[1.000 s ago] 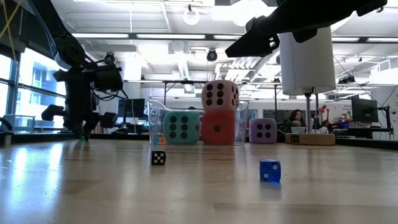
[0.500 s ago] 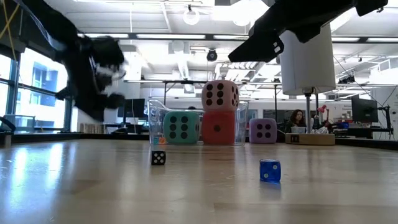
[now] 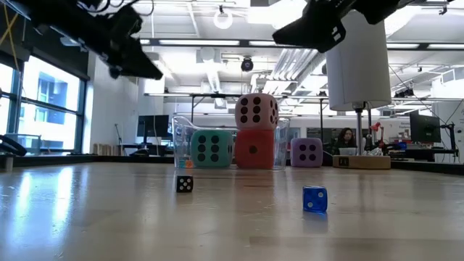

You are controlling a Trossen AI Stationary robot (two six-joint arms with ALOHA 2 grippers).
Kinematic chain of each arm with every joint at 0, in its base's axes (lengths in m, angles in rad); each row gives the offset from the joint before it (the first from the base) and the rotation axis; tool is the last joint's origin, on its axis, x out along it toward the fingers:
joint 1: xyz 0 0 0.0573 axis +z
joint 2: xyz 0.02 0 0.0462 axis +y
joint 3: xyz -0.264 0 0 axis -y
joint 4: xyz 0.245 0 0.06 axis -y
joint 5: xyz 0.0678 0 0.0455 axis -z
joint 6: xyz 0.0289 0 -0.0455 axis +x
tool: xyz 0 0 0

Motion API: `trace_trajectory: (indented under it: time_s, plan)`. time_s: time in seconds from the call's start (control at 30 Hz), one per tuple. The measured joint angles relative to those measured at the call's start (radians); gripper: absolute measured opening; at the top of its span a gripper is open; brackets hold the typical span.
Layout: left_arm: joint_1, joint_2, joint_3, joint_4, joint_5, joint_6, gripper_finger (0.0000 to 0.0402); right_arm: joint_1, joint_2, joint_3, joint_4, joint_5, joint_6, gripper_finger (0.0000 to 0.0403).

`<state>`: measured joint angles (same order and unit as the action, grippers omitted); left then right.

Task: Pick & Place Dice
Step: Put the small green dice into the transparent bin

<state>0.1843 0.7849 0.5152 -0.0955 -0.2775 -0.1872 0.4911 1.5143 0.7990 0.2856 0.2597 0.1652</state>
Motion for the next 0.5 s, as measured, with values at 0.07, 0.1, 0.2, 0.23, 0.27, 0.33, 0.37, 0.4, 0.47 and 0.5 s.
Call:
trace_trajectory:
  time_s: [0.07, 0.1, 0.2, 0.23, 0.27, 0.33, 0.37, 0.4, 0.47, 0.5]
  plan:
    - [-0.025, 0.031, 0.001, 0.065, 0.010, 0.025, 0.0050, 0.000, 0.000, 0.000, 0.025, 0.002, 0.006, 0.0396]
    - [-0.032, 0.055, 0.001, 0.098, 0.010, 0.036, 0.0050, -0.001, 0.000, 0.000, 0.049, 0.003, 0.006, 0.0396]
    - [-0.027, 0.152, 0.001, 0.204, 0.010, 0.073, 0.0051, -0.009, 0.000, 0.000, 0.160, 0.003, -0.006, 0.0396]
    - [-0.021, 0.193, 0.001, 0.246, 0.010, 0.085, 0.0051, -0.009, 0.000, 0.000, 0.194, 0.003, -0.010, 0.0396]
    - [-0.012, 0.238, 0.001, 0.290, 0.012, 0.090, 0.0051, -0.009, 0.000, 0.000, 0.219, 0.004, -0.012, 0.0396]
    - [0.006, 0.323, 0.001, 0.380, 0.021, 0.091, 0.0051, -0.009, 0.000, 0.000, 0.243, 0.004, -0.017, 0.0396]
    - [0.013, 0.361, 0.001, 0.423, 0.019, 0.100, 0.0052, -0.006, 0.000, 0.000, 0.243, 0.003, -0.016, 0.0396]
    - [0.019, 0.394, 0.001, 0.467, 0.007, 0.119, 0.0052, 0.000, 0.000, 0.000, 0.241, 0.003, -0.010, 0.0396]
    - [0.030, 0.448, 0.002, 0.531, -0.065, 0.164, 0.0052, 0.012, 0.000, 0.000, 0.242, 0.001, 0.010, 0.0396]
    - [0.035, 0.470, 0.002, 0.555, -0.109, 0.179, 0.0052, 0.018, 0.000, 0.000, 0.247, 0.000, 0.015, 0.0396]
